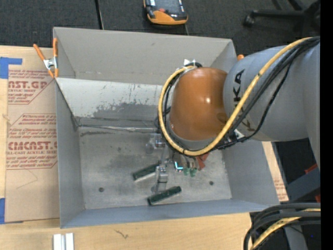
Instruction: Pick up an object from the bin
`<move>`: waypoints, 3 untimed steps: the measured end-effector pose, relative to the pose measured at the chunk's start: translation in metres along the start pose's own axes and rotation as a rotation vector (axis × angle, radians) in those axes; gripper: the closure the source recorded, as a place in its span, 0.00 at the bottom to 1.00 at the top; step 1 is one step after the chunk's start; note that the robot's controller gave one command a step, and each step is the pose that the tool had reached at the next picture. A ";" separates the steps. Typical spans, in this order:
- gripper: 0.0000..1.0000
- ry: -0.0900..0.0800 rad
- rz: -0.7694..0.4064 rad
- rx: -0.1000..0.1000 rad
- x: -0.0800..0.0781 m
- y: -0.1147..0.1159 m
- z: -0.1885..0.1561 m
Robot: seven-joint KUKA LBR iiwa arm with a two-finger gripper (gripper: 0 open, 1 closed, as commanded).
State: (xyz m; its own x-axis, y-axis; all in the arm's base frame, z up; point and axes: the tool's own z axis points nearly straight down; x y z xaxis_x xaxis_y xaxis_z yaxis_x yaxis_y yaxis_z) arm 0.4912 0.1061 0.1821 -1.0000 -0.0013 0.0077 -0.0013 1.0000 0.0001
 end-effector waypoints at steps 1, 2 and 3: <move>0.00 -0.008 0.001 -0.001 -0.002 -0.001 -0.004; 0.00 -0.015 -0.043 -0.001 -0.027 0.000 0.059; 0.00 -0.007 -0.193 0.001 -0.034 -0.005 0.113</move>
Offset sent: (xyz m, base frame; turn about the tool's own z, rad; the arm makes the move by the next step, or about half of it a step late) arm 0.0418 -0.0010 -0.1121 -0.0738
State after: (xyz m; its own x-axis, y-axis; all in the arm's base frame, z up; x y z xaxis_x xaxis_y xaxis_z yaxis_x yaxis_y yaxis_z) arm 0.5239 0.1016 0.0685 -0.9812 -0.1929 0.0007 -0.1929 0.9812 0.0003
